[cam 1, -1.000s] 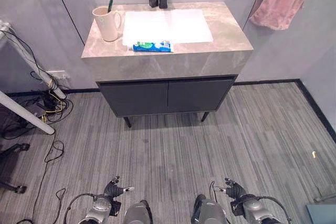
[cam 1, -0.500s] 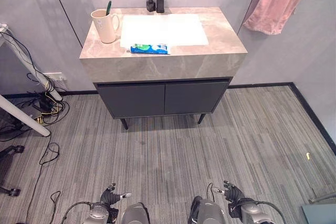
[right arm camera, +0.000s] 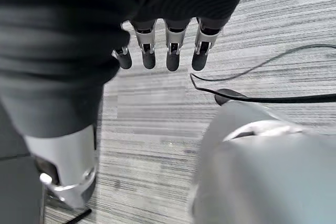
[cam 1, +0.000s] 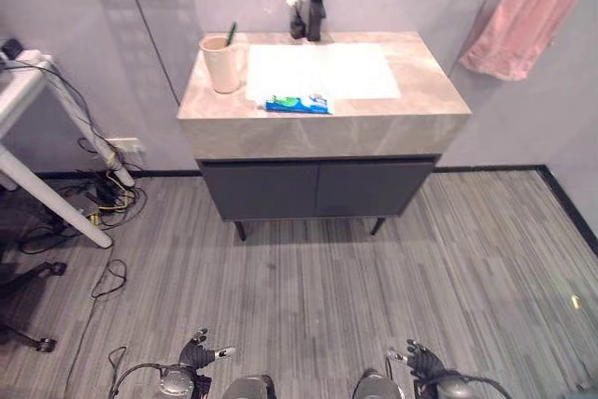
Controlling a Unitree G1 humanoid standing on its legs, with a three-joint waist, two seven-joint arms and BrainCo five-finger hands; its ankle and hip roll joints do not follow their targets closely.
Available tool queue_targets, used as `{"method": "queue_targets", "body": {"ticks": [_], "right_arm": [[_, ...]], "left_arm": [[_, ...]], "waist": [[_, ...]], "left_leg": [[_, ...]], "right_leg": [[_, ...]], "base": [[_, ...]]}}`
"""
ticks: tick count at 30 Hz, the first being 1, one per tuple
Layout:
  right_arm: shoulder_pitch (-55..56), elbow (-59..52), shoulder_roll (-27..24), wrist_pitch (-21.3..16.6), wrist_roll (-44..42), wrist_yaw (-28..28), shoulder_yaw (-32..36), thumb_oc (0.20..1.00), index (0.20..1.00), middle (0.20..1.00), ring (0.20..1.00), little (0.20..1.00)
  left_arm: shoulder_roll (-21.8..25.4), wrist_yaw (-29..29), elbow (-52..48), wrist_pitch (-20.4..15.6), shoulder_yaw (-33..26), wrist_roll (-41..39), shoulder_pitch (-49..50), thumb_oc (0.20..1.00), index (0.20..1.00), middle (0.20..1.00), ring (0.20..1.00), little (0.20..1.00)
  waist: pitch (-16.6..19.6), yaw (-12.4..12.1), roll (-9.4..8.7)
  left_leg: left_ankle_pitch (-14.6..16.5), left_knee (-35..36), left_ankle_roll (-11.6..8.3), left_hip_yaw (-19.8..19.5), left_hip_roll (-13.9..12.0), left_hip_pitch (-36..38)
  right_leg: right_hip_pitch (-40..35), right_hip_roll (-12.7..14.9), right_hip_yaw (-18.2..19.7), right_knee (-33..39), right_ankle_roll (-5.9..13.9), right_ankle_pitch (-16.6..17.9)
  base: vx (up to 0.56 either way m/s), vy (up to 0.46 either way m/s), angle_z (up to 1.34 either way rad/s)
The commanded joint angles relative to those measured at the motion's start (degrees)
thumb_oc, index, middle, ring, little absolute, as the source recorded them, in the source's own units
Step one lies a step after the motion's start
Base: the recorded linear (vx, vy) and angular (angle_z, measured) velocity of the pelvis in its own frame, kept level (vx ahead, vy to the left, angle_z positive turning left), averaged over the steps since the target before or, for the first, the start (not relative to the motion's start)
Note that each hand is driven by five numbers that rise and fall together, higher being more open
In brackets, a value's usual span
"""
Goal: Put brush and paste in cup on sink, flatten towel.
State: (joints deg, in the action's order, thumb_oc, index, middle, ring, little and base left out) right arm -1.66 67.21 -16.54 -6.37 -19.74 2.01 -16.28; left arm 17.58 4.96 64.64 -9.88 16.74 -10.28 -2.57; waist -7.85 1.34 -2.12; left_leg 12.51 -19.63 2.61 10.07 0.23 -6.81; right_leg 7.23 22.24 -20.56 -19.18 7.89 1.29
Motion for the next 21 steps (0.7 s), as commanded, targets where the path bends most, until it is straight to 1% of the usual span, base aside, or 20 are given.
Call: {"method": "queue_targets", "body": {"ticks": [1, 2, 3, 4, 5, 6, 7, 8, 9, 10, 11, 12, 14, 15, 16, 18, 20, 21], "right_arm": [[-2.33, -1.31, -1.70, -1.32, 0.89, 1.07, 0.89, 1.000, 1.000, 1.000, 1.000, 1.000], [-1.76, -1.64, -1.70, -1.24, 0.88, 1.39, 0.70, 1.000, 1.000, 1.000, 1.000, 1.000], [-1.43, -1.50, -1.62, -1.34, 0.55, 1.44, 0.90, 1.000, 1.000, 1.000, 1.000, 1.000], [-1.50, -1.33, -1.62, -1.34, 0.46, 1.31, 1.03, 1.000, 1.000, 1.000, 1.000, 1.000], [-1.45, -1.42, -1.65, -1.42, 0.47, 1.29, 1.13, 1.000, 1.000, 1.000, 1.000, 1.000], [-1.52, -1.73, -1.71, -1.43, 0.45, 1.32, 1.15, 1.000, 1.000, 1.000, 1.000, 1.000], [-1.60, -1.94, -1.74, -1.39, 0.33, 1.25, 1.14, 1.000, 1.000, 1.000, 1.000, 1.000], [-1.61, -1.94, -1.75, -1.39, 0.33, 1.25, 1.14, 1.000, 1.000, 1.000, 1.000, 1.000], [-1.58, -2.55, -1.90, -1.39, 0.11, 1.24, 1.24, 1.000, 1.000, 1.000, 1.000, 1.000], [-1.57, -2.56, -1.91, -1.39, 0.11, 1.23, 1.24, 1.000, 1.000, 1.000, 1.000, 1.000], [-1.53, -3.09, -2.01, -1.38, 0.13, 1.16, 1.24, 1.000, 1.000, 1.000, 1.000, 1.000], [-1.70, -2.93, -2.05, -1.23, 0.56, 0.92, 1.33, 1.000, 1.000, 1.000, 1.000, 1.000], [-1.79, -3.33, -2.19, -1.02, 1.20, 0.88, 1.09, 1.000, 1.000, 1.000, 1.000, 1.000], [-1.54, -3.24, -2.20, -0.99, 1.40, 0.89, 1.10, 1.000, 1.000, 1.000, 1.000, 1.000], [-1.40, -3.29, -2.19, -0.89, 1.34, 0.96, 0.94, 1.000, 1.000, 1.000, 1.000, 1.000], [-1.36, -3.67, -2.41, -0.89, 1.36, 1.26, 0.64, 1.000, 1.000, 1.000, 1.000, 1.000], [-1.59, -2.94, -2.67, -0.88, 1.52, 1.29, 0.18, 1.000, 1.000, 1.000, 1.000, 1.000], [-1.61, -2.93, -2.64, -0.88, 1.52, 1.29, 0.17, 1.000, 1.000, 1.000, 1.000, 1.000]], "left_arm": [[3.31, -0.81, -3.95, -1.96, 0.37, 3.06, -0.35, 1.000, 1.000, 1.000, 1.000, 1.000], [3.71, -1.20, -4.58, -1.66, 0.07, 3.45, 0.09, 1.000, 1.000, 1.000, 1.000, 1.000], [3.95, -0.93, -3.86, -1.87, -0.44, 3.48, -0.21, 1.000, 1.000, 1.000, 1.000, 1.000], [3.94, -0.82, -3.60, -1.81, -0.96, 3.24, -0.16, 1.000, 1.000, 1.000, 1.000, 1.000], [3.96, -0.71, -3.60, -1.89, -1.31, 3.05, -0.15, 1.000, 1.000, 1.000, 1.000, 1.000], [4.00, -0.73, -4.09, -1.98, -1.35, 2.77, -0.30, 1.000, 1.000, 1.000, 1.000, 1.000], [3.97, -0.72, -4.13, -2.05, -1.25, 2.65, -0.65, 1.000, 1.000, 1.000, 1.000, 1.000], [3.96, -0.72, -4.13, -2.05, -1.25, 2.65, -0.66, 1.000, 1.000, 1.000, 1.000, 1.000], [4.03, -0.66, -4.43, -2.16, -0.90, 2.85, -1.36, 1.000, 1.000, 1.000, 1.000, 1.000], [4.02, -0.65, -4.42, -2.16, -0.90, 2.86, -1.36, 1.000, 1.000, 1.000, 1.000, 1.000], [4.08, -0.51, -4.59, -2.18, -0.86, 2.98, -1.68, 1.000, 1.000, 1.000, 1.000, 1.000], [4.03, -0.37, -4.78, -2.19, -0.84, 2.96, -2.00, 1.000, 1.000, 1.000, 1.000, 1.000], [3.88, -0.24, -5.02, -2.11, -0.94, 2.78, -1.97, 1.000, 1.000, 1.000, 1.000, 1.000], [3.68, -0.29, -4.93, -2.01, -0.75, 3.03, -1.86, 1.000, 1.000, 1.000, 1.000, 1.000], [3.53, -0.19, -4.91, -1.96, -0.72, 2.99, -1.85, 1.000, 1.000, 1.000, 1.000, 1.000], [3.22, -0.14, -4.46, -1.90, -0.73, 2.64, -1.79, 1.000, 1.000, 1.000, 1.000, 1.000], [2.92, -0.31, -3.97, -1.87, -0.23, 2.42, -2.38, 1.000, 1.000, 1.000, 1.000, 1.000], [2.95, -0.31, -3.97, -1.87, -0.23, 2.41, -2.38, 1.000, 1.000, 1.000, 1.000, 1.000]], "waist": [[-4.00, 0.39, 1.12], [-3.76, 0.97, 1.25], [-3.64, 1.47, 0.86], [-3.44, 1.30, 0.85], [-3.47, 1.19, 0.68], [-3.70, 1.41, 0.45], [-3.85, 1.80, 0.32], [-3.86, 1.79, 0.34], [-4.12, 2.64, 0.01], [-4.11, 2.63, 0.06], [-4.32, 2.87, -0.09], [-4.54, 2.71, -0.62], [-4.73, 2.70, -0.78], [-4.19, 2.61, -0.94], [-3.90, 2.59, -0.91], [-2.78, 2.91, -0.72], [-2.07, 3.26, -0.60], [-1.96, 3.36, -0.72]], "left_leg": [[-2.58, 7.09, 0.76, 0.47, 1.62, 4.37], [-3.07, 9.16, 1.07, 0.15, 1.95, 5.48], [-3.22, 10.66, 1.24, 0.51, 2.55, 6.55], [-2.24, 11.59, 0.93, 0.95, 2.45, 7.64], [-2.13, 11.92, 0.77, 1.45, 2.23, 7.77], [-3.01, 11.92, 0.70, 1.44, 2.29, 7.06], [-2.88, 11.96, 0.51, 1.09, 2.51, 7.24], [-2.87, 11.95, 0.50, 1.10, 2.49, 7.26], [-2.37, 11.50, 0.18, 0.67, 3.06, 7.34], [-2.31, 11.44, 0.17, 0.67, 3.00, 7.31], [-1.66, 11.04, -0.11, 0.66, 3.18, 7.58], [-0.65, 10.32, -0.59, 0.69, 3.55, 7.90], [0.10, 9.75, -0.97, 0.63, 3.56, 8.51], [0.56, 9.67, -1.51, 0.40, 3.52, 8.91], [1.01, 9.26, -1.78, 0.19, 3.22, 9.41], [0.44, 9.35, -2.81, -0.64, 2.35, 10.55], [-0.64, 8.58, -4.30, -1.68, 0.90, 10.90], [-0.79, 8.65, -4.27, -1.75, 1.04, 10.74]], "right_leg": [[2.91, -2.14, 5.48, -9.49, 0.74, 2.56], [4.82, -5.33, 7.31, -9.34, 0.51, 1.39], [6.23, -8.03, 7.83, -6.04, 0.30, 0.85], [6.20, -6.94, 5.85, -2.93, 1.25, 1.02], [6.60, -5.87, 4.48, -0.31, 1.66, 1.98], [7.10, -5.84, 4.31, 2.28, 1.42, 3.59], [7.88, -6.17, 5.62, 4.49, 2.00, 4.72], [7.85, -6.20, 5.62, 4.53, 2.00, 4.74], [9.41, -5.93, 7.75, 8.30, 3.02, 7.10], [9.37, -5.99, 7.72, 8.40, 3.03, 7.15], [9.60, -5.28, 7.73, 10.55, 3.46, 8.24], [9.57, -3.78, 6.12, 13.02, 4.22, 9.79], [8.56, -3.41, 4.16, 13.75, 4.48, 10.30], [7.46, -3.56, 3.43, 14.89, 4.34, 9.24], [7.18, -4.20, 3.58, 14.00, 3.82, 8.75], [7.00, -5.64, 3.69, 12.72, 3.32, 7.76], [6.11, -7.21, 3.30, 12.68, 2.45, 6.26], [6.23, -7.06, 3.27, 12.73, 2.45, 6.34]], "base": [[0.10, 0.202, -0.02], [0.16, 0.182, -0.20], [0.23, 0.136, -0.17], [0.18, 0.054, -0.13], [0.09, -0.004, -0.03], [0.05, -0.030, -0.16], [0.02, -0.021, -0.38], [0.15, -0.020, -0.30], [0.11, -0.011, -0.22], [0.18, -0.027, 0.08], [0.22, -0.072, 0.15], [0.28, -0.092, 0.14], [0.25, -0.100, 0.14], [0.26, -0.117, 0.20], [0.27, -0.118, 0.18], [0.29, -0.151, 0.16], [0.22, -0.166, 0.23], [0.16, -0.151, 0.23]]}}
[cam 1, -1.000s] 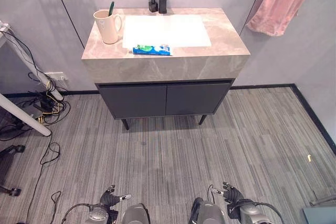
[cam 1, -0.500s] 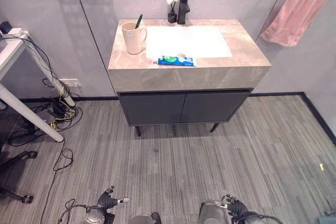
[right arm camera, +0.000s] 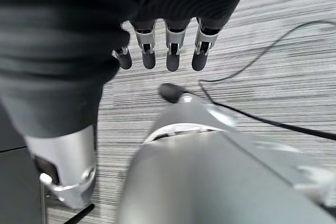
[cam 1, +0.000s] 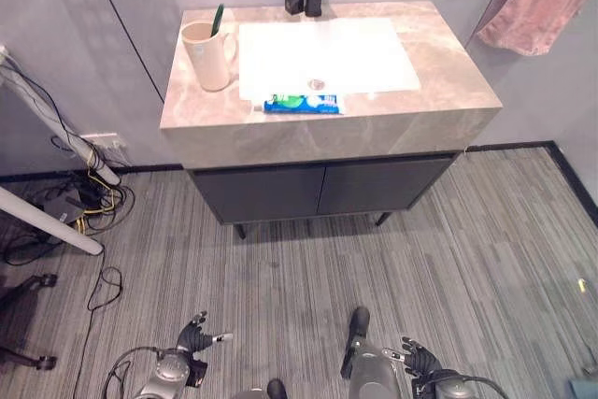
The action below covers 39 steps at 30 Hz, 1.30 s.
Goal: Put brush and paste in cup on sink, flatten towel.
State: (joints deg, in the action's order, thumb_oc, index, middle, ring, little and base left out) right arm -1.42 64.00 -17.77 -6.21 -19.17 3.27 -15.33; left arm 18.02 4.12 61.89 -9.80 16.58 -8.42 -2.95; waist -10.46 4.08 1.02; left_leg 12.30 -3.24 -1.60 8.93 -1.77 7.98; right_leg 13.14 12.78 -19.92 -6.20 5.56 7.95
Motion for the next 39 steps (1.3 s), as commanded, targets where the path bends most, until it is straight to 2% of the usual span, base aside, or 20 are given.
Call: {"method": "queue_targets", "body": {"ticks": [1, 3, 10, 15, 21, 25, 26, 27, 28, 29, 30, 32, 33, 34, 35, 36, 37, 38, 39], "right_arm": [[-1.84, 0.29, -1.70, -1.09, 1.19, 0.03, -0.96, 1.000, 1.000, 1.000, 1.000, 1.000], [-2.78, 0.11, -2.31, -1.28, 0.78, -0.65, -1.31, 1.000, 1.000, 1.000, 1.000, 1.000], [-3.46, 0.15, -2.94, -1.47, 0.50, -0.51, -1.28, 1.000, 1.000, 1.000, 1.000, 1.000], [-2.74, 1.65, -2.64, -1.00, 3.31, 0.20, -2.53, 1.000, 1.000, 1.000, 1.000, 1.000], [-2.66, 3.27, -2.59, -0.90, 6.50, -0.33, -3.45, 1.000, 1.000, 1.000, 1.000, 1.000], [-2.38, 2.44, -3.55, -1.03, 9.75, -1.25, -4.72, 1.000, 1.000, 1.000, 1.000, 1.000], [-1.55, 2.90, -4.02, -1.13, 9.77, -1.33, -4.00, 1.000, 1.000, 1.000, 1.000, 1.000], [-1.21, 3.29, -4.19, -1.24, 9.74, -1.49, -3.66, 1.000, 1.000, 1.000, 1.000, 1.000], [-1.21, 3.30, -4.18, -1.24, 9.74, -1.49, -3.66, 1.000, 1.000, 1.000, 1.000, 1.000], [-0.75, 3.98, -4.60, -1.31, 9.66, -1.62, -3.16, 1.000, 1.000, 1.000, 1.000, 1.000], [-0.83, 4.27, -5.04, -1.42, 9.30, -1.88, -2.94, 1.000, 1.000, 1.000, 1.000, 1.000], [-1.08, 5.44, -5.17, -1.20, 9.09, -2.45, -2.56, 1.000, 1.000, 1.000, 1.000, 1.000], [-1.01, 5.96, -5.06, -1.29, 8.63, -2.54, -2.06, 1.000, 1.000, 1.000, 1.000, 1.000], [-0.74, 6.88, -4.87, -1.17, 7.67, -3.34, -1.47, 1.000, 1.000, 1.000, 1.000, 1.000], [-0.73, 6.89, -4.86, -1.18, 7.67, -3.34, -1.46, 1.000, 1.000, 1.000, 1.000, 1.000], [-0.54, 7.49, -4.63, -1.11, 8.37, -3.54, -1.84, 1.000, 1.000, 1.000, 1.000, 1.000], [-0.49, 7.78, -4.63, -1.28, 9.39, -3.96, -2.12, 1.000, 1.000, 1.000, 1.000, 1.000], [-0.98, 7.71, -4.98, -1.28, 9.92, -3.98, -2.54, 1.000, 1.000, 1.000, 1.000, 1.000], [-1.12, 7.79, -5.05, -1.35, 10.27, -3.94, -2.76, 1.000, 1.000, 1.000, 1.000, 1.000]], "left_arm": [[2.42, 0.43, -1.07, -1.92, 0.13, 0.25, -2.30, 1.000, 1.000, 1.000, 1.000, 1.000], [2.55, 0.71, -1.51, -2.05, 0.86, -0.72, -3.27, 1.000, 1.000, 1.000, 1.000, 1.000], [3.00, 0.76, -2.66, -2.33, 1.77, -0.36, -4.02, 1.000, 1.000, 1.000, 1.000, 1.000], [3.72, 0.51, -3.36, -2.12, 1.98, 0.65, -3.78, 1.000, 1.000, 1.000, 1.000, 1.000], [3.67, 0.51, -3.64, -2.07, 2.04, 0.81, -3.49, 1.000, 1.000, 1.000, 1.000, 1.000], [4.08, 0.17, -5.48, -2.03, 2.73, 0.92, -3.38, 1.000, 1.000, 1.000, 1.000, 1.000], [4.33, -0.22, -6.24, -2.07, 2.69, 1.06, -2.89, 1.000, 1.000, 1.000, 1.000, 1.000], [4.34, -0.51, -6.48, -2.08, 2.73, 0.90, -2.67, 1.000, 1.000, 1.000, 1.000, 1.000], [4.34, -0.51, -6.48, -2.08, 2.72, 0.90, -2.67, 1.000, 1.000, 1.000, 1.000, 1.000], [4.25, -0.70, -6.55, -1.93, 2.96, 0.80, -2.72, 1.000, 1.000, 1.000, 1.000, 1.000], [4.15, -0.73, -6.60, -1.98, 3.39, 0.51, -3.42, 1.000, 1.000, 1.000, 1.000, 1.000], [3.66, -0.38, -5.71, -1.85, 3.97, 0.26, -4.48, 1.000, 1.000, 1.000, 1.000, 1.000], [3.43, -0.39, -5.91, -1.80, 4.39, -0.03, -5.26, 1.000, 1.000, 1.000, 1.000, 1.000], [3.03, 0.02, -5.70, -1.93, 5.17, 0.07, -6.09, 1.000, 1.000, 1.000, 1.000, 1.000], [3.03, 0.02, -5.70, -1.93, 5.19, 0.07, -6.08, 1.000, 1.000, 1.000, 1.000, 1.000], [3.13, 0.09, -5.86, -2.06, 5.29, 0.42, -5.76, 1.000, 1.000, 1.000, 1.000, 1.000], [3.51, 0.10, -6.75, -2.14, 5.49, 0.51, -5.41, 1.000, 1.000, 1.000, 1.000, 1.000], [4.19, -0.10, -8.12, -2.14, 5.42, 0.35, -4.73, 1.000, 1.000, 1.000, 1.000, 1.000], [4.84, -0.36, -9.22, -2.06, 5.49, 0.75, -4.00, 1.000, 1.000, 1.000, 1.000, 1.000]], "waist": [[1.10, 0.61, -3.75], [1.56, 0.77, -4.07], [2.17, 0.91, -4.02], [2.33, 0.97, -3.68], [2.08, 0.85, -3.04], [2.04, 1.06, -2.52], [2.31, 1.08, -2.36], [2.39, 1.00, -2.64], [2.43, 1.03, -2.65], [1.83, 0.65, -3.46], [0.62, 0.19, -4.13], [0.06, 0.36, -5.00], [-0.48, 0.28, -4.65], [-0.69, -0.31, -5.06], [-0.78, -0.36, -5.09], [-0.62, -0.78, -4.56], [-0.48, -1.38, -4.12], [-0.51, -1.80, -4.02], [-0.53, -2.34, -3.70]], "left_leg": [[-1.18, -7.99, -0.92, -0.85, 2.00, -3.77], [-2.77, -8.54, -1.94, -1.54, 0.69, -4.94], [-2.31, -5.15, -1.86, -0.44, -0.49, -3.92], [-1.91, -2.64, -1.61, 0.02, -1.04, -2.02], [-3.32, -1.79, -2.14, -0.33, -2.07, -1.20], [-5.76, -1.94, -3.23, -0.94, -3.53, -1.72], [-9.02, -5.43, -4.78, -0.83, -4.27, -2.78], [-11.26, -8.89, -5.41, -1.31, -4.37, -4.70], [-11.27, -8.89, -5.41, -1.33, -4.36, -4.75], [-16.04, -20.01, -6.61, -2.60, -4.26, -10.18], [-16.62, -26.36, -7.05, -3.07, -3.65, -13.70], [-16.34, -28.96, -6.67, -1.82, -3.63, -16.51], [-14.52, -25.88, -5.88, 0.79, -4.76, -18.65], [-9.42, -15.07, -3.88, 3.45, -5.59, -23.71], [-9.37, -15.02, -3.85, 3.50, -5.56, -23.54], [-14.13, -7.98, -4.72, 3.39, -7.12, -25.70], [-20.92, 2.58, -5.43, 2.63, -10.08, -27.49], [-23.25, 6.54, -6.31, 1.25, -13.37, -27.76], [-24.50, 6.08, -6.83, 0.76, -14.15, -27.25]], "right_leg": [[-0.24, 1.36, 1.86, -0.02, 4.38, -1.14], [0.10, 0.28, 1.10, -0.61, 3.74, -2.42], [1.78, -0.77, 1.13, -2.12, 3.39, -3.88], [2.80, -0.90, 1.18, -4.90, 3.39, -4.94], [3.35, -1.57, 0.48, -6.24, 3.09, -5.89], [3.73, -3.72, 0.41, -6.05, 1.95, -7.49], [1.83, -5.60, 0.81, -4.31, 0.95, -8.29], [0.53, -6.16, 1.04, -2.60, 0.32, -8.43], [0.56, -6.14, 1.02, -2.59, 0.32, -8.42], [-1.71, -7.01, 1.56, -0.41, -1.27, -8.79], [-2.92, -7.00, 2.12, 0.25, -2.12, -9.09], [-4.13, -6.66, 1.84, 0.87, -2.78, -9.74], [-4.99, -6.79, 1.07, 1.24, -2.58, -10.23], [-8.05, -7.05, 1.01, 2.51, -0.83, -11.95], [-8.17, -7.01, 1.05, 2.49, -0.79, -11.98], [-9.30, -7.44, 0.91, 2.92, -0.27, -12.67], [-10.23, -7.43, 1.31, 3.03, -0.06, -13.12], [-11.43, -6.74, 2.72, 2.63, 0.63, -13.95], [-12.03, -6.83, 3.38, 1.94, 0.91, -14.59]], "base": [[0.12, -0.124, 0.14], [0.17, -0.192, 0.01], [0.06, -0.054, 0.06], [0.05, -0.020, 0.10], [0.06, -0.042, 0.05], [0.08, -0.102, -0.04], [0.18, -0.180, -0.03], [0.15, -0.148, -0.06], [0.12, -0.181, 0.01], [0.11, -0.193, -0.08], [0.14, -0.209, -0.04], [0.11, -0.096, 0.00], [0.36, -0.024, 0.20], [0.32, 0.021, 0.30], [0.40, 0.097, 0.57], [0.30, 0.189, 0.16], [0.53, 0.357, -0.20], [0.52, 0.383, -0.42], [0.45, 0.353, -0.75]]}}
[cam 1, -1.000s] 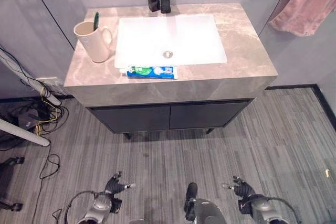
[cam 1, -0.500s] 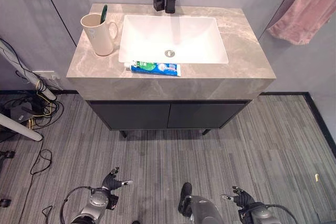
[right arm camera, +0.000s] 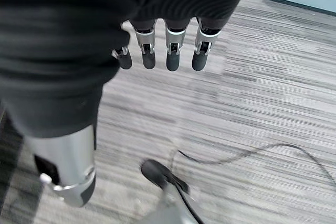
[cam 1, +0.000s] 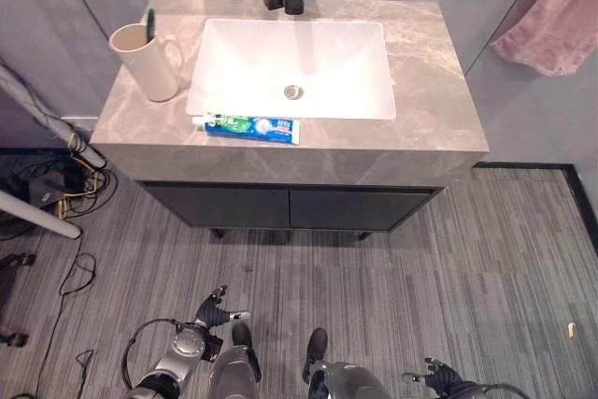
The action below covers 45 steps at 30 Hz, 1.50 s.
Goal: Put brush and paste in cup on sink, flatten towel.
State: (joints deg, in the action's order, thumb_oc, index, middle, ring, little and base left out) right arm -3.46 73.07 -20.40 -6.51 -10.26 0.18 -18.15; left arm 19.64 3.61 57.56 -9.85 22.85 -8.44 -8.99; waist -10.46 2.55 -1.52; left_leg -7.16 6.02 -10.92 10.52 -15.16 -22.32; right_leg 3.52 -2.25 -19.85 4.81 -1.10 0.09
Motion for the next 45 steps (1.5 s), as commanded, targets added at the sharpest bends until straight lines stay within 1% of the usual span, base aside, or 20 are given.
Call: {"method": "queue_targets", "body": {"ticks": [1, 2, 4, 6, 9, 13, 24, 29, 33, 34, 35, 36, 37, 38, 40, 41, 42, 43, 44, 45], "right_arm": [[0.68, -1.48, -2.43, -1.06, 1.76, -0.43, -0.13, 1.000, 1.000, 1.000, 1.000, 1.000], [0.68, -1.48, -2.44, -1.05, 1.76, -0.43, -0.12, 1.000, 1.000, 1.000, 1.000, 1.000], [-1.16, -7.23, -3.02, -1.33, 1.11, -0.57, -0.23, 1.000, 1.000, 1.000, 1.000, 1.000], [-0.88, -11.89, -3.07, -1.69, 0.95, -0.90, 0.57, 1.000, 1.000, 1.000, 1.000, 1.000], [-1.80, -14.52, -3.00, -1.59, 4.69, -1.43, -1.94, 1.000, 1.000, 1.000, 1.000, 1.000], [-2.58, -16.72, -3.20, -1.78, 6.58, -1.29, -3.75, 1.000, 1.000, 1.000, 1.000, 1.000], [-1.05, -19.28, -4.14, -2.58, 6.86, -1.00, -3.65, 1.000, 1.000, 1.000, 1.000, 1.000], [-0.83, -18.18, -3.32, -2.79, 7.99, -1.16, -3.91, 1.000, 1.000, 1.000, 1.000, 1.000], [1.51, -20.20, -2.91, -2.94, 8.25, -0.97, -2.57, 1.000, 1.000, 1.000, 1.000, 1.000], [1.82, -20.12, -2.90, -3.00, 8.15, -1.10, -2.30, 1.000, 1.000, 1.000, 1.000, 1.000], [2.29, -20.63, -2.79, -3.10, 8.19, -1.21, -1.88, 1.000, 1.000, 1.000, 1.000, 1.000], [2.29, -21.52, -2.99, -3.15, 8.06, -1.13, -1.87, 1.000, 1.000, 1.000, 1.000, 1.000], [2.11, -22.34, -3.11, -3.15, 7.87, -0.96, -1.90, 1.000, 1.000, 1.000, 1.000, 1.000], [2.25, -23.22, -3.11, -3.17, 7.95, -0.82, -1.82, 1.000, 1.000, 1.000, 1.000, 1.000], [2.31, -24.54, -3.38, -3.16, 7.99, -0.85, -1.85, 1.000, 1.000, 1.000, 1.000, 1.000], [2.19, -25.31, -3.42, -3.26, 7.79, -0.74, -1.98, 1.000, 1.000, 1.000, 1.000, 1.000], [2.03, -25.33, -3.43, -3.30, 7.64, -0.82, -2.01, 1.000, 1.000, 1.000, 1.000, 1.000], [2.03, -25.33, -3.43, -3.30, 7.64, -0.82, -2.01, 1.000, 1.000, 1.000, 1.000, 1.000], [1.37, -25.96, -3.73, -3.37, 7.71, -0.94, -2.45, 1.000, 1.000, 1.000, 1.000, 1.000], [1.15, -26.35, -3.75, -3.29, 7.78, -1.02, -2.61, 1.000, 1.000, 1.000, 1.000, 1.000]], "left_arm": [[3.91, -0.32, -6.38, -1.92, -1.20, 0.92, 3.33, 1.000, 1.000, 1.000, 1.000, 1.000], [3.91, -0.33, -6.42, -1.90, -1.20, 0.92, 3.34, 1.000, 1.000, 1.000, 1.000, 1.000], [7.62, -0.98, -17.67, -1.96, -2.33, -2.17, 4.05, 1.000, 1.000, 1.000, 1.000, 1.000], [9.75, -1.47, -22.71, -2.39, -1.74, -2.16, 2.89, 1.000, 1.000, 1.000, 1.000, 1.000], [10.27, 0.02, -23.44, -3.28, -1.10, -0.97, 1.43, 1.000, 1.000, 1.000, 1.000, 1.000], [11.14, 0.01, -26.10, -3.75, -0.51, -0.98, 0.56, 1.000, 1.000, 1.000, 1.000, 1.000], [10.43, -1.38, -25.70, -3.47, 0.00, -0.28, 5.53, 1.000, 1.000, 1.000, 1.000, 1.000], [10.42, -2.13, -26.27, -3.44, 0.15, 0.12, 7.18, 1.000, 1.000, 1.000, 1.000, 1.000], [12.10, -3.28, -27.34, -3.01, 0.85, 3.52, 8.76, 1.000, 1.000, 1.000, 1.000, 1.000], [12.19, -3.35, -27.41, -2.97, 0.91, 4.19, 9.13, 1.000, 1.000, 1.000, 1.000, 1.000], [12.34, -3.54, -27.77, -2.75, 0.77, 4.75, 10.00, 1.000, 1.000, 1.000, 1.000, 1.000], [12.56, -3.65, -28.51, -2.79, 0.51, 4.49, 10.59, 1.000, 1.000, 1.000, 1.000, 1.000], [12.44, -3.71, -28.53, -2.88, 0.30, 4.46, 11.04, 1.000, 1.000, 1.000, 1.000, 1.000], [12.16, -3.94, -28.41, -2.65, 0.12, 4.83, 11.63, 1.000, 1.000, 1.000, 1.000, 1.000], [11.85, -4.10, -28.05, -2.66, 0.42, 5.25, 11.85, 1.000, 1.000, 1.000, 1.000, 1.000], [11.32, -3.98, -26.51, -2.66, 0.49, 5.78, 11.94, 1.000, 1.000, 1.000, 1.000, 1.000], [11.20, -3.82, -26.18, -2.78, 0.36, 5.73, 12.03, 1.000, 1.000, 1.000, 1.000, 1.000], [11.19, -3.82, -26.18, -2.78, 0.35, 5.73, 12.03, 1.000, 1.000, 1.000, 1.000, 1.000], [10.86, -3.59, -26.05, -2.85, 0.01, 5.24, 12.46, 1.000, 1.000, 1.000, 1.000, 1.000], [10.65, -3.38, -25.62, -2.86, -0.12, 5.10, 12.38, 1.000, 1.000, 1.000, 1.000, 1.000]], "waist": [[-0.20, -1.19, -0.74], [-0.10, -1.29, -0.67], [-2.52, -3.04, -1.25], [-4.11, -1.74, -1.64], [-4.54, -1.59, -1.17], [-4.99, -1.31, -0.65], [-3.93, -0.91, -0.27], [-2.46, -1.20, -0.62], [-0.92, -0.22, -1.02], [-0.68, -0.07, -0.78], [-0.66, 0.27, -0.24], [-0.90, 0.29, 0.47], [-1.23, 0.08, 1.27], [-1.01, -0.12, 1.53], [-0.85, 0.17, 1.47], [-0.33, 0.13, 0.74], [-0.26, -0.05, 0.64], [-0.31, -0.02, 0.67], [0.27, -0.84, -0.01], [0.23, -0.76, -0.23]], "left_leg": [[-3.61, -3.89, 2.84, -1.11, -0.94, 5.06], [-3.63, -3.93, 2.84, -1.06, -1.06, 4.92], [-1.87, -14.88, 4.12, -6.40, 1.76, -0.99], [2.40, -22.18, 5.27, -4.97, 3.79, -3.29], [5.05, -23.08, 6.29, -4.04, 6.05, -2.64], [6.12, -24.10, 6.97, -3.42, 6.98, -3.12], [7.99, -26.13, 6.66, -2.59, 6.20, -1.78], [8.82, -25.91, 7.10, -3.06, 6.53, -0.07], [9.96, -22.38, 8.72, -2.41, 8.99, 5.00], [9.71, -20.30, 9.27, -2.17, 9.66, 6.61], [9.73, -17.65, 10.28, -2.13, 10.47, 9.30], [9.09, -15.91, 10.90, -2.05, 10.39, 10.57], [8.93, -14.12, 11.61, -1.55, 10.27, 12.19], [9.18, -13.37, 11.92, -1.22, 10.51, 13.05], [9.06, -12.37, 12.04, -1.33, 10.78, 14.00], [9.18, -12.10, 11.58, -0.97, 11.12, 14.96], [9.26, -12.20, 11.15, -1.03, 10.76, 15.34], [9.26, -12.20, 11.14, -1.07, 10.74, 15.38], [9.50, -12.20, 9.83, -0.98, 9.67, 15.82], [9.76, -12.44, 9.22, -1.44, 9.29, 16.30]], "right_leg": [[-2.32, 7.93, 4.33, -10.81, 7.87, -7.93], [-2.14, 7.84, 4.42, -10.81, 7.83, -7.85], [2.34, 10.49, 6.70, -22.31, 8.58, -10.09], [4.17, 13.04, 7.41, -25.46, 9.29, -10.82], [4.69, 14.58, 7.70, -25.20, 10.10, -10.08], [5.73, 15.30, 8.02, -24.96, 10.22, -9.43], [4.68, 14.72, 8.29, -21.61, 10.45, -9.84], [2.16, 14.52, 7.92, -20.48, 11.37, -9.27], [2.65, 16.13, 8.92, -26.44, 13.51, -0.61], [3.33, 16.38, 9.50, -28.67, 13.72, 2.49], [4.76, 16.47, 10.66, -33.37, 13.80, 7.37], [6.35, 15.97, 10.81, -36.29, 13.60, 9.14], [8.08, 16.05, 8.60, -39.73, 13.51, 8.92], [8.41, 16.74, 7.12, -39.87, 13.80, 9.16], [8.99, 16.75, 6.80, -38.51, 13.70, 8.39], [8.81, 17.52, 6.01, -31.18, 13.30, 5.88], [7.80, 18.53, 4.73, -27.06, 13.18, 5.90], [7.69, 18.50, 4.67, -26.99, 13.18, 5.92], [7.45, 21.73, 3.94, -18.41, 13.53, 7.82], [6.81, 22.07, 4.50, -16.11, 14.00, 9.18]], "base": [[0.22, 0.183, -0.98], [0.21, 0.292, -1.55], [0.12, 0.371, -1.22], [0.10, 0.330, -0.75], [0.12, 0.275, 0.11], [0.04, 0.111, -0.12], [0.05, -0.004, -0.10], [0.10, 0.001, -0.02], [0.15, 0.106, 0.17], [0.17, 0.212, 0.21], [0.15, 0.245, 0.10], [0.14, 0.285, 0.01], [0.10, 0.223, 0.04], [0.12, 0.168, -0.02], [0.12, 0.023, -0.28], [0.14, -0.062, -0.18], [0.14, -0.062, 0.01], [0.13, -0.202, 0.01], [0.13, -0.238, -0.15], [0.16, -0.311, -0.14]]}}
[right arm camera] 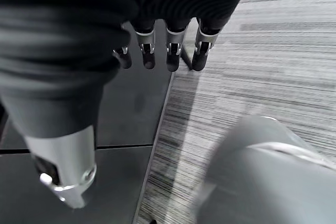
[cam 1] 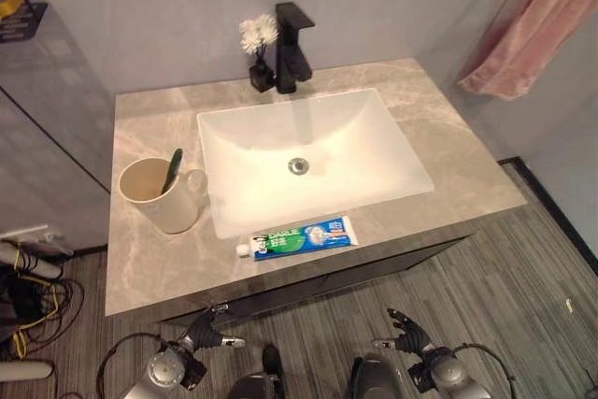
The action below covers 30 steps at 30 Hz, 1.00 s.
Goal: Put brush and paste in cup on sink, flatten towel.
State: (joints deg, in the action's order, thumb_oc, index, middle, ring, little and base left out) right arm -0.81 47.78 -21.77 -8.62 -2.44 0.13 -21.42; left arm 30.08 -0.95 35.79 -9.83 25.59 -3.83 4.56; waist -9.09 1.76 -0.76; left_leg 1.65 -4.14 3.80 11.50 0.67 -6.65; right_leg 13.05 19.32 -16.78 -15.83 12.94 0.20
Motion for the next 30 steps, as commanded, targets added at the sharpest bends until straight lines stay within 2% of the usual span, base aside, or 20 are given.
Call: {"method": "queue_targets", "body": {"ticks": [1, 2, 3, 4, 5, 7, 9, 10, 12, 13, 14, 15, 16, 18, 19, 20, 25, 30], "right_arm": [[-1.47, -1.49, -2.44, -1.14, 0.02, -0.91, 0.49, 1.000, 1.000, 1.000, 1.000, 1.000], [-1.29, -1.69, -2.34, -1.09, 0.11, -0.69, 0.17, 1.000, 1.000, 1.000, 1.000, 1.000], [-1.32, -1.69, -2.32, -1.09, 0.11, -0.69, 0.18, 1.000, 1.000, 1.000, 1.000, 1.000], [-1.47, -1.80, -2.50, -0.96, 0.84, -0.11, -0.91, 1.000, 1.000, 1.000, 1.000, 1.000], [-1.37, -2.44, -2.83, -0.97, 1.31, 0.19, -1.33, 1.000, 1.000, 1.000, 1.000, 1.000], [-1.02, -3.51, -3.42, -0.95, 1.58, 0.75, -1.66, 1.000, 1.000, 1.000, 1.000, 1.000], [-0.48, -4.62, -4.43, -1.17, 1.57, 1.12, -2.06, 1.000, 1.000, 1.000, 1.000, 1.000], [-0.38, -3.98, -5.00, -1.37, 1.39, 0.86, -2.27, 1.000, 1.000, 1.000, 1.000, 1.000], [-0.49, -2.77, -4.84, -1.30, 0.48, 0.18, -1.80, 1.000, 1.000, 1.000, 1.000, 1.000], [-0.77, -2.05, -4.78, -1.27, 0.01, -0.19, -1.56, 1.000, 1.000, 1.000, 1.000, 1.000], [-0.94, -1.90, -4.98, -1.19, -0.59, -0.51, -1.01, 1.000, 1.000, 1.000, 1.000, 1.000], [-1.06, -1.52, -5.02, -1.15, -1.17, -0.58, -0.53, 1.000, 1.000, 1.000, 1.000, 1.000], [-1.03, -1.26, -4.91, -1.11, -1.91, -0.38, -0.12, 1.000, 1.000, 1.000, 1.000, 1.000], [-0.74, -1.12, -5.08, -0.90, -2.63, -0.08, 0.34, 1.000, 1.000, 1.000, 1.000, 1.000], [-0.77, -1.15, -5.11, -0.91, -2.64, -0.09, 0.37, 1.000, 1.000, 1.000, 1.000, 1.000], [-0.95, -1.53, -4.99, -1.00, -2.62, 0.00, 0.08, 1.000, 1.000, 1.000, 1.000, 1.000], [-1.16, 0.55, -3.79, -0.71, -1.91, -0.49, 0.33, 1.000, 1.000, 1.000, 1.000, 1.000], [-2.00, 1.78, -2.99, -0.41, -0.33, -0.44, -0.81, 1.000, 1.000, 1.000, 1.000, 1.000]], "left_arm": [[0.18, 1.45, -3.39, -2.89, -3.01, 0.41, -1.32, 1.000, 1.000, 1.000, 1.000, 1.000], [0.06, 1.65, -3.01, -2.81, -3.26, 0.35, -1.35, 1.000, 1.000, 1.000, 1.000, 1.000], [0.08, 1.65, -3.01, -2.81, -3.27, 0.35, -1.37, 1.000, 1.000, 1.000, 1.000, 1.000], [-0.04, 1.88, -2.26, -2.78, -3.61, 0.51, -1.54, 1.000, 1.000, 1.000, 1.000, 1.000], [0.02, 2.13, -1.93, -2.73, -3.80, 0.81, -1.50, 1.000, 1.000, 1.000, 1.000, 1.000], [0.24, 2.12, -2.12, -2.69, -4.24, 0.76, -0.90, 1.000, 1.000, 1.000, 1.000, 1.000], [0.45, 2.23, -1.55, -2.64, -5.06, 0.48, -0.35, 1.000, 1.000, 1.000, 1.000, 1.000], [0.46, 2.28, -0.53, -2.41, -5.19, 0.59, -0.59, 1.000, 1.000, 1.000, 1.000, 1.000], [0.04, 2.48, 0.30, -2.18, -5.08, 1.03, -1.48, 1.000, 1.000, 1.000, 1.000, 1.000], [-0.25, 2.68, 0.72, -2.06, -4.91, 1.37, -1.97, 1.000, 1.000, 1.000, 1.000, 1.000], [-0.63, 3.09, 0.95, -1.94, -4.69, 1.83, -2.79, 1.000, 1.000, 1.000, 1.000, 1.000], [-0.99, 3.13, 0.87, -1.87, -4.65, 1.79, -3.07, 1.000, 1.000, 1.000, 1.000, 1.000], [-1.38, 2.91, 1.02, -1.94, -4.79, 1.61, -3.24, 1.000, 1.000, 1.000, 1.000, 1.000], [-1.94, 2.93, 1.19, -2.28, -4.79, 1.45, -2.69, 1.000, 1.000, 1.000, 1.000, 1.000], [-1.96, 2.95, 1.18, -2.31, -4.79, 1.47, -2.72, 1.000, 1.000, 1.000, 1.000, 1.000], [-2.27, 2.65, 0.86, -2.46, -4.95, 1.03, -1.66, 1.000, 1.000, 1.000, 1.000, 1.000], [-3.51, 2.22, 2.65, -2.28, -5.83, 0.57, 0.53, 1.000, 1.000, 1.000, 1.000, 1.000], [-3.07, 1.45, 2.30, -2.43, -5.76, 1.03, 2.49, 1.000, 1.000, 1.000, 1.000, 1.000]], "waist": [[-1.14, 0.00, -1.45], [-1.05, -0.35, -1.97], [-0.98, -0.28, -2.02], [-0.35, -1.28, -2.61], [0.00, -1.44, -2.67], [0.38, -1.49, -2.66], [0.90, -1.63, -2.68], [0.94, -1.82, -2.45], [1.49, -1.62, -2.45], [1.71, -1.50, -2.27], [1.56, -1.05, -2.08], [1.50, -0.80, -2.19], [1.75, -0.65, -2.33], [1.86, -0.64, -2.06], [1.76, -0.63, -2.15], [1.98, -0.77, -1.53], [4.36, -0.76, -0.11], [4.75, -1.45, 0.59]], "left_leg": [[1.18, -2.68, -5.95, -2.61, -6.64, 0.78], [1.50, -3.26, -6.54, -2.98, -6.85, 0.90], [1.32, -3.21, -6.51, -3.03, -6.78, 0.75], [0.38, -3.03, -7.94, -3.75, -8.33, 0.60], [-0.15, -2.60, -8.61, -4.24, -9.22, 0.79], [-0.92, -1.84, -9.37, -4.99, -10.39, 1.05], [-3.06, -0.31, -10.83, -5.74, -12.99, 0.97], [-6.44, 1.12, -12.50, -5.91, -15.56, 0.76], [-9.92, 3.13, -13.73, -4.97, -17.75, -0.10], [-11.72, 4.04, -14.17, -3.83, -18.83, -0.35], [-12.98, 3.79, -14.05, -0.45, -19.48, -0.44], [-12.21, 2.88, -13.66, 1.32, -19.12, -0.46], [-9.31, 1.65, -13.72, 2.14, -18.05, 0.25], [-5.87, -0.93, -12.88, 2.04, -15.09, -0.25], [-6.77, -1.07, -12.22, 2.58, -14.93, -0.91], [-8.08, 0.36, -12.69, 2.02, -14.42, -0.49], [-7.93, 7.29, -12.20, 4.17, -13.25, 4.22], [-7.48, 8.79, -11.64, 3.66, -12.18, 5.36]], "right_leg": [[-3.42, 0.36, 2.00, 6.45, 0.23, 9.36], [-4.90, -0.60, 2.04, 6.99, 0.08, 7.49], [-4.83, -0.56, 1.98, 7.13, 0.05, 7.64], [-5.50, -2.56, 0.35, 6.51, -0.69, 3.84], [-5.99, -3.65, -0.42, 6.38, -1.20, 2.41], [-6.68, -4.87, -1.46, 6.49, -1.84, 1.20], [-7.50, -7.32, -2.88, 7.30, -2.95, -0.83], [-8.51, -9.85, -4.38, 8.55, -4.06, -2.39], [-9.08, -11.57, -6.18, 10.57, -4.72, -2.78], [-9.59, -12.20, -6.92, 11.65, -4.88, -2.88], [-10.36, -12.25, -7.80, 12.79, -5.14, -2.67], [-10.45, -11.99, -7.95, 13.23, -5.39, -2.51], [-11.20, -11.81, -7.83, 14.20, -5.09, -2.91], [-11.48, -11.32, -7.19, 14.85, -4.97, -2.30], [-10.93, -11.03, -7.82, 14.88, -5.37, -1.42], [-11.21, -11.00, -7.58, 16.43, -5.38, -0.81], [-13.42, -8.90, -8.15, 18.35, -3.99, 1.55], [-14.14, -7.62, -8.26, 18.99, -3.28, 2.69]], "base": [[0.11, -0.223, -0.05], [0.06, -0.153, 0.16], [0.05, -0.246, 0.33], [0.04, -0.269, 0.45], [0.08, -0.386, 0.40], [0.05, -0.241, 0.27], [0.03, -0.363, 0.20], [0.01, -0.421, 0.29], [-0.02, -0.310, 0.37], [-0.02, -0.199, 0.45], [-0.04, -0.129, 0.54], [0.00, -0.107, 0.46], [-0.01, -0.081, 0.44], [-0.05, -0.020, 0.14], [-0.09, 0.077, 0.05], [-0.05, 0.090, 0.11], [0.06, 0.105, 0.05], [0.02, 0.087, 0.05]]}}
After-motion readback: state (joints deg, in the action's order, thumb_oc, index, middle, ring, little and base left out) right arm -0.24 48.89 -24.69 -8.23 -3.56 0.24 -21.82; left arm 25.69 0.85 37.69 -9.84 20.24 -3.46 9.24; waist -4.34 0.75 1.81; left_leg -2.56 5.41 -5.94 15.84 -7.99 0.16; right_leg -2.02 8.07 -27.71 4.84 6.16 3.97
